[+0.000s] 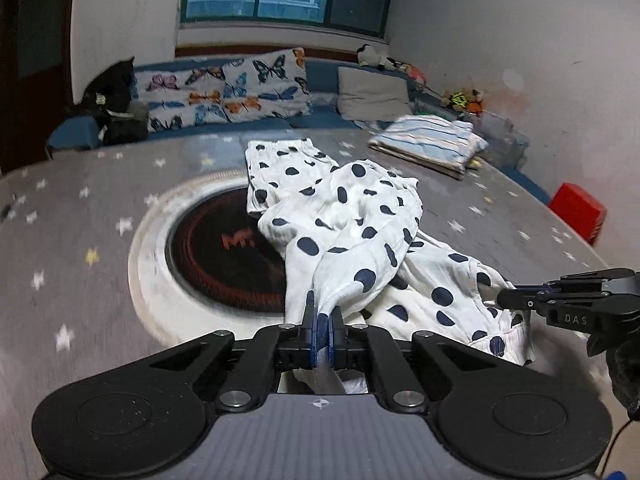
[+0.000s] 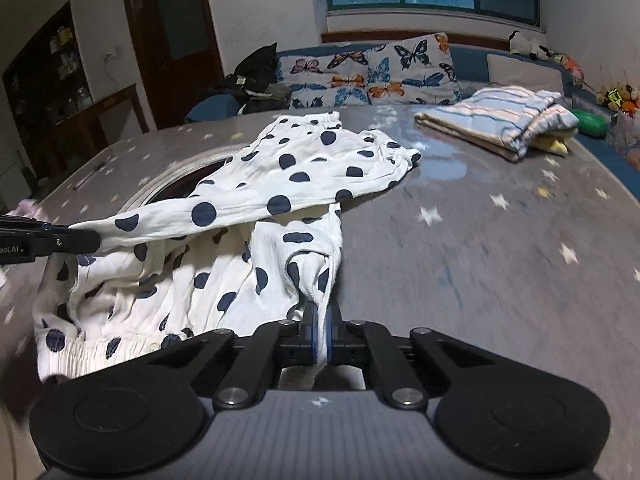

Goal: Fold clothes

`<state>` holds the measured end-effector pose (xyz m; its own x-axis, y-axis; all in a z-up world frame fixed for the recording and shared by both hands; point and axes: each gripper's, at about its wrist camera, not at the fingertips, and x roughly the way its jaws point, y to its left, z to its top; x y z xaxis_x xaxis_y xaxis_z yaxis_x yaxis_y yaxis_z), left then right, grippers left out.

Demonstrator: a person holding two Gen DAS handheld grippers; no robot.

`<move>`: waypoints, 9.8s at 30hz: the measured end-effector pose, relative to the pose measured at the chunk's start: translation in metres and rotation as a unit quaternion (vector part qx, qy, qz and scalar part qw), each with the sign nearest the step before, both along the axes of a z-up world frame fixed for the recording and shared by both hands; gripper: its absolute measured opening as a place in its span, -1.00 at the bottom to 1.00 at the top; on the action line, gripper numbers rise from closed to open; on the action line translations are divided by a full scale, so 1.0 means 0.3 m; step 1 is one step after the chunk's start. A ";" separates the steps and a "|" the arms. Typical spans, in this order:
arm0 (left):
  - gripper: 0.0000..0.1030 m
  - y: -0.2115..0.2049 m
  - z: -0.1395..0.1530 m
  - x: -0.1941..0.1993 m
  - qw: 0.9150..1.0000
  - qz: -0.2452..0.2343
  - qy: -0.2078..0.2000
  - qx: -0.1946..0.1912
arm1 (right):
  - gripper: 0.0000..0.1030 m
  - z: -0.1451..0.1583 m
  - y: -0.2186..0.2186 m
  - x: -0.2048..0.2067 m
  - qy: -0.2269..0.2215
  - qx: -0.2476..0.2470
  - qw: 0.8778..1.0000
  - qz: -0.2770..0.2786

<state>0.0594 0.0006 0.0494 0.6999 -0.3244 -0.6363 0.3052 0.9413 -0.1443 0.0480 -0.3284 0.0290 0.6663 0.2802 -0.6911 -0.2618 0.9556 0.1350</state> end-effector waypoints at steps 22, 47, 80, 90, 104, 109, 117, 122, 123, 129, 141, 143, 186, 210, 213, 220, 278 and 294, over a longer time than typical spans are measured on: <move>-0.02 -0.093 -0.024 -0.150 0.997 -0.043 -0.038 0.058 | -0.29 0.087 -0.117 0.190 -0.032 0.032 0.998 -0.037; -0.39 -0.108 -0.095 -0.094 0.997 -0.044 -0.013 0.058 | -0.85 -0.011 -0.099 0.621 0.011 0.007 0.996 -0.092; -0.68 0.222 -0.144 -0.197 0.994 0.084 0.043 -0.052 | -0.48 0.448 0.981 0.794 -0.092 0.026 0.980 0.175; -0.61 0.245 -0.094 -0.216 0.995 0.081 0.038 -0.049 | -0.41 0.394 0.666 0.780 -0.068 -0.054 0.989 0.119; -0.06 0.253 0.022 -0.077 0.992 0.120 -0.016 0.025 | -0.31 0.051 0.211 0.815 0.038 -0.086 0.995 0.041; -0.32 0.277 0.043 0.125 0.990 0.131 -0.030 0.034 | -0.31 0.013 0.215 0.884 0.038 -0.063 0.996 0.039; -0.42 0.304 -0.010 0.489 0.989 0.135 0.001 0.059 | -0.31 -0.032 0.217 1.019 0.038 -0.031 0.998 0.029; -0.43 0.318 -0.080 0.672 0.988 0.133 0.033 0.078 | -0.31 -0.056 0.225 1.070 0.037 -0.018 0.999 0.034; -0.43 0.326 -0.095 0.699 0.988 0.131 0.045 0.071 | -0.31 -0.060 0.228 1.077 0.035 -0.018 0.999 0.036; -0.43 0.342 -0.138 0.819 0.988 0.122 0.058 0.074 | -0.33 -0.077 0.241 1.105 0.020 -0.022 0.999 0.039; -0.38 0.290 -0.155 1.002 0.991 0.117 0.021 0.057 | -0.33 -0.096 0.249 1.139 -0.011 -0.054 0.998 0.030; -0.34 0.277 -0.157 0.998 0.991 0.115 0.016 0.064 | -0.34 -0.101 0.242 1.143 -0.012 -0.052 0.998 0.034; -0.17 0.284 -0.168 0.482 0.986 0.103 -0.014 0.134 | -0.18 0.083 0.117 0.724 0.027 -0.179 0.977 0.111; -0.20 0.172 -0.165 0.176 0.993 0.053 -0.006 0.105 | -0.12 -0.031 0.085 0.498 0.048 -0.122 0.986 0.105; -0.20 0.183 -0.158 0.159 0.992 0.065 -0.003 0.105 | -0.12 -0.020 0.059 0.467 0.037 -0.142 0.984 0.096; -0.19 0.127 -0.111 0.030 0.996 0.027 -0.012 0.089 | -0.09 0.045 0.059 0.314 0.013 -0.111 0.984 0.136; -0.44 0.145 0.028 -0.316 0.995 -0.094 -0.025 0.006 | -0.01 0.020 0.179 -0.105 0.018 -0.045 0.961 0.272; -0.84 0.184 -0.133 -0.076 0.996 0.055 0.019 0.063 | 0.06 -0.015 0.186 -0.120 0.032 -0.045 0.961 0.271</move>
